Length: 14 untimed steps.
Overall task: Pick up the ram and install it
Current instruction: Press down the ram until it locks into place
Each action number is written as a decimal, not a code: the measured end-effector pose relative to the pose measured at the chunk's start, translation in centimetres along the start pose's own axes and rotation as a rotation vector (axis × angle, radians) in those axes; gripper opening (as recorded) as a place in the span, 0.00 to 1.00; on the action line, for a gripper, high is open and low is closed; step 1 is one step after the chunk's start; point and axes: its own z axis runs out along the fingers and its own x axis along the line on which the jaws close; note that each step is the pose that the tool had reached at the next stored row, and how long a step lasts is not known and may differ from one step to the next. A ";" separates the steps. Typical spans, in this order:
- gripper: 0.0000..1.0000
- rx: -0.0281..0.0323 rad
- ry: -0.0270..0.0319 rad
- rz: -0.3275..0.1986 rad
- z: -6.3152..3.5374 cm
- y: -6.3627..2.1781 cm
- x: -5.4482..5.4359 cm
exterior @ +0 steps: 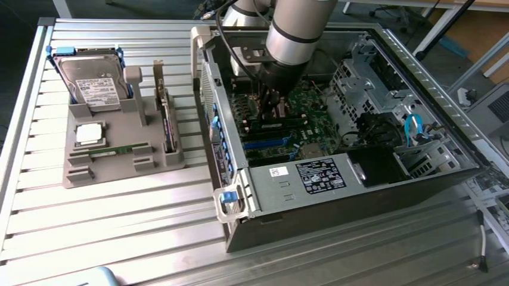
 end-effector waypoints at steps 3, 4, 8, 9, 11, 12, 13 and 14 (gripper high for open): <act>0.11 0.0000 -0.0001 0.000 0.04 0.00 0.0; 0.11 0.0000 -0.0001 0.000 0.05 0.00 0.0; 0.11 0.0000 -0.0001 0.000 0.06 0.00 0.0; 0.11 0.0001 -0.0003 0.000 0.09 0.00 0.0; 0.11 0.0001 -0.0002 0.000 0.16 0.00 0.0; 0.11 0.0001 -0.0001 0.000 0.19 0.00 0.0; 0.11 0.0000 0.0000 0.000 0.19 -0.01 0.0; 0.11 0.0000 0.0001 0.000 0.19 -0.01 0.0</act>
